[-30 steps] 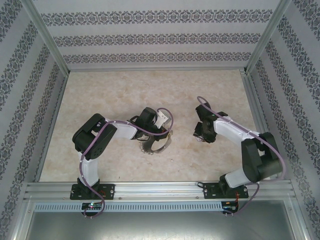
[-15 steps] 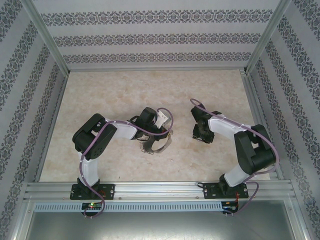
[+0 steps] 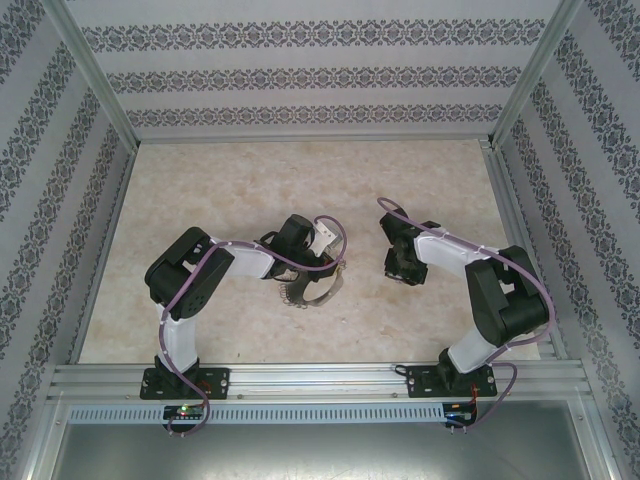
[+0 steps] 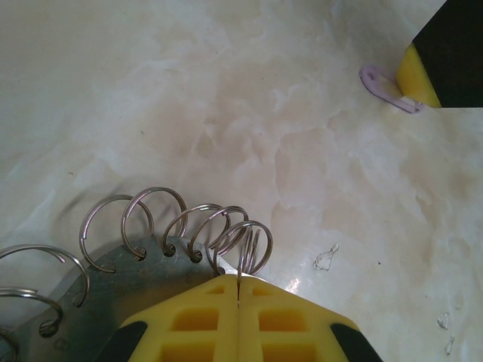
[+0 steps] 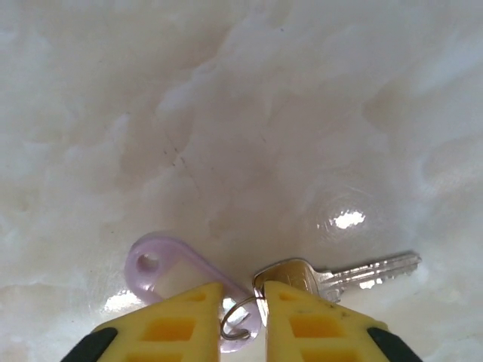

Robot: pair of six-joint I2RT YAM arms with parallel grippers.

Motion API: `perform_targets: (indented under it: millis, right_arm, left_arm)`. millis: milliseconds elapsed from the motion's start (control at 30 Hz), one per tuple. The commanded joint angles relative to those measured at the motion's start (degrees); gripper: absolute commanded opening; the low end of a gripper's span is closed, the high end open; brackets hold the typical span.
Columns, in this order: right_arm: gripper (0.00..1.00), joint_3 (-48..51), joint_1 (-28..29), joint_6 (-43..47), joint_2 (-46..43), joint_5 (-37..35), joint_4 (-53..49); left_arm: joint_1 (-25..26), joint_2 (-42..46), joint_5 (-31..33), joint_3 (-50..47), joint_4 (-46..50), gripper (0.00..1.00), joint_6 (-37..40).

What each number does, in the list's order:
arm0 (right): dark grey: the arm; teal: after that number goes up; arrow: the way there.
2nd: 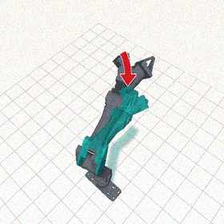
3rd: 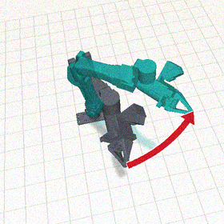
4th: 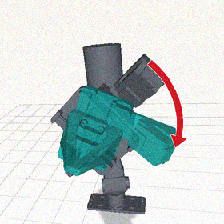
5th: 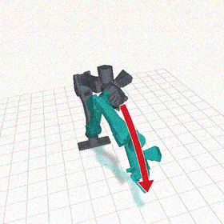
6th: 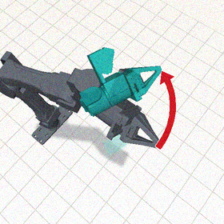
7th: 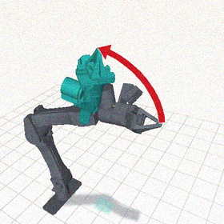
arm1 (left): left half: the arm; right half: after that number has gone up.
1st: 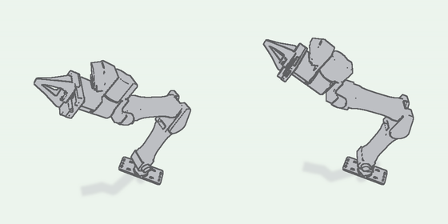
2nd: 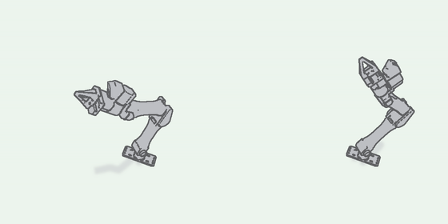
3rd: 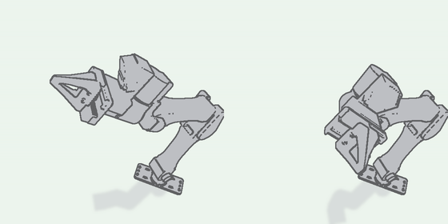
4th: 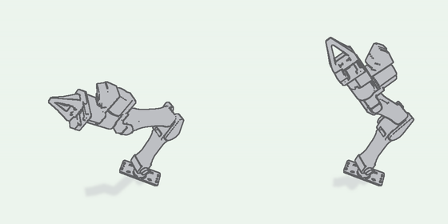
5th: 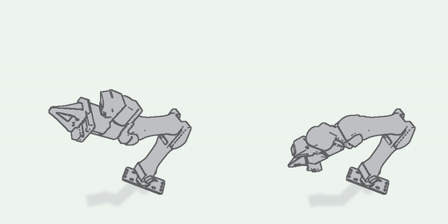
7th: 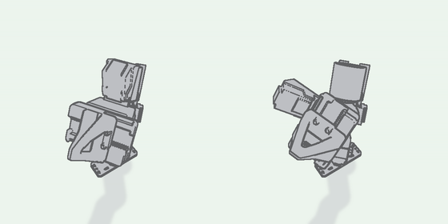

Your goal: Put the keys on the keyring

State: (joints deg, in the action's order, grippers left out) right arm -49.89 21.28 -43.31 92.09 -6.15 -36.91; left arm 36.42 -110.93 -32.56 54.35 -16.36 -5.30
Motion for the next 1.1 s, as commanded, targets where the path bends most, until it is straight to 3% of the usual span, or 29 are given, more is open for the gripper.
perform_targets:
  millis: [0, 133, 533, 733, 1067]
  right_arm:
    - [0.13, -0.23, 0.44, 0.58, 0.51, -0.53, -0.58]
    - [0.0, 0.57, 0.18, 1.07, -0.54, 0.43, 0.08]
    - [0.0, 1.26, 0.1, 2.4, -9.85, 3.65, 3.03]
    - [0.0, 3.22, -0.03, 6.47, -15.67, 7.58, 10.95]
    - [0.0, 14.13, -2.48, 12.56, -20.97, 19.41, 34.06]
  left_arm:
    - [0.74, -0.74, -0.75, -0.28, -2.36, 0.0, -0.85]
    - [0.76, -0.71, -0.73, -0.2, -2.22, 0.0, -0.85]
    - [0.73, -0.38, -0.41, 0.08, -1.59, 0.0, -0.51]
    - [0.69, -0.17, -0.32, 0.53, -0.99, 0.0, 0.5]
    - [0.75, 2.24, -1.43, 0.46, -0.4, 0.0, 5.04]
